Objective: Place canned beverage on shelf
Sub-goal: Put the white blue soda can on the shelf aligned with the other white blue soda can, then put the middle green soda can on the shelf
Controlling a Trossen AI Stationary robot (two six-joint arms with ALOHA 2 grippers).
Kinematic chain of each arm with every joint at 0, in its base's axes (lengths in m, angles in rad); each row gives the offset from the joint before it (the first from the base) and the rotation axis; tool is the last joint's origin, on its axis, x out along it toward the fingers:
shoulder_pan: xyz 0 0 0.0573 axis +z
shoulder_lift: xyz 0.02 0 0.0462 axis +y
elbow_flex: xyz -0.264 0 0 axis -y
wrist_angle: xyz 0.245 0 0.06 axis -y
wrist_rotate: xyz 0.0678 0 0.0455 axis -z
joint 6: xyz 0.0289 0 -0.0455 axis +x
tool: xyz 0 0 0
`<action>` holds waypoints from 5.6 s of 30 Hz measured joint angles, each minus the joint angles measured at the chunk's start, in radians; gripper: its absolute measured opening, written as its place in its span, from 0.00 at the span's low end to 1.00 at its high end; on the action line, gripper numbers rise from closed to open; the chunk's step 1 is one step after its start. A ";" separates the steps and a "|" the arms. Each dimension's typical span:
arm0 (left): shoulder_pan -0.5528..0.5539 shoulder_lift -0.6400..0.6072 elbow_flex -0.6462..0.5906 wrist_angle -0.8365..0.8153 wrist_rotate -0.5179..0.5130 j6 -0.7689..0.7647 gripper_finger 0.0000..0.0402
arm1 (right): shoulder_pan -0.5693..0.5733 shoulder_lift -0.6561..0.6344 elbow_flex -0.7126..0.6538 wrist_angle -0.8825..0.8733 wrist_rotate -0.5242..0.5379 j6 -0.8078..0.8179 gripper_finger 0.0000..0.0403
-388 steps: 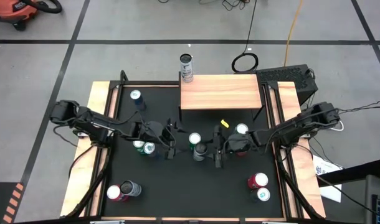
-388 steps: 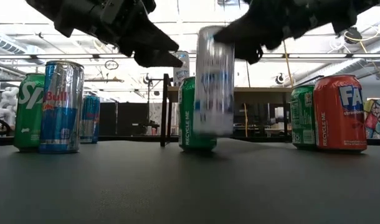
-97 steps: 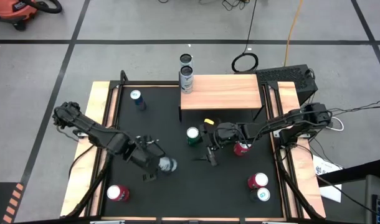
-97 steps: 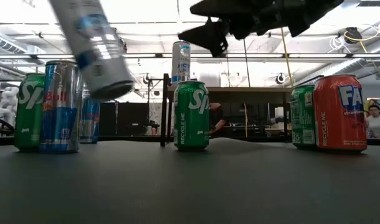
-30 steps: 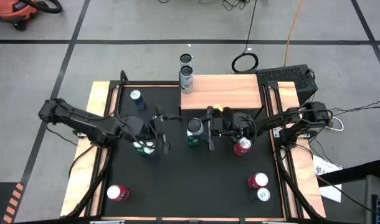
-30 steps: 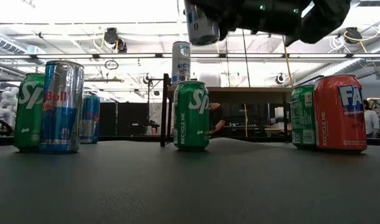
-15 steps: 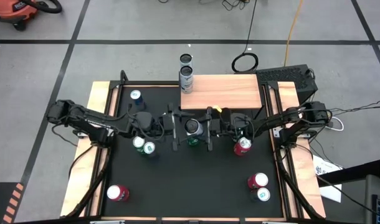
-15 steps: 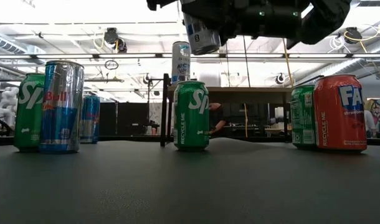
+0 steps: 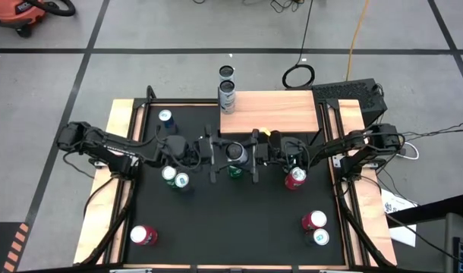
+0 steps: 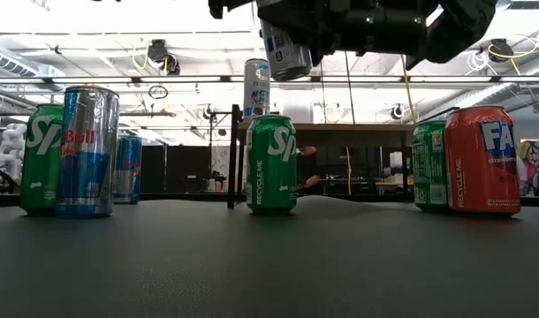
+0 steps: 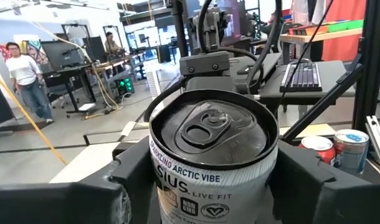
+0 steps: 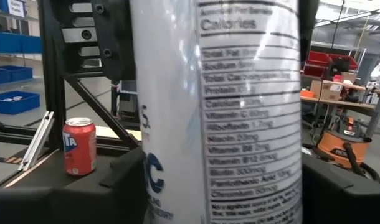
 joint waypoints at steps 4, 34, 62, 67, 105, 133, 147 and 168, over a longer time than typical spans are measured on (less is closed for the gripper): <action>0.035 -0.021 -0.001 -0.058 0.008 -0.009 0.60 | 0.000 -0.022 0.003 -0.087 0.055 0.056 0.78; 0.474 -0.054 0.041 -0.214 0.223 -0.182 0.60 | 0.002 -0.369 0.005 -0.704 0.235 0.230 0.79; 0.491 -0.003 0.043 -0.222 0.199 -0.120 0.72 | 0.001 -0.369 0.005 -0.756 0.422 0.179 0.79; 0.491 -0.008 0.043 -0.231 0.206 -0.119 0.84 | 0.001 -0.369 0.005 -0.756 0.537 0.169 0.79; 0.595 -0.330 -0.244 -0.041 0.020 0.110 0.91 | -0.273 -0.371 0.149 -0.954 -0.084 0.072 0.79; 0.514 -0.340 -0.292 -0.284 -0.018 -0.077 0.91 | -0.302 -0.025 0.267 -0.890 -0.331 0.014 0.79; 0.269 -0.337 -0.341 -0.326 -0.009 -0.138 0.91 | -0.192 0.048 0.266 -0.882 -0.399 -0.003 0.79; 0.101 -0.313 -0.407 -0.257 -0.147 -0.209 0.91 | -0.168 0.122 0.267 -0.897 -0.290 -0.024 0.72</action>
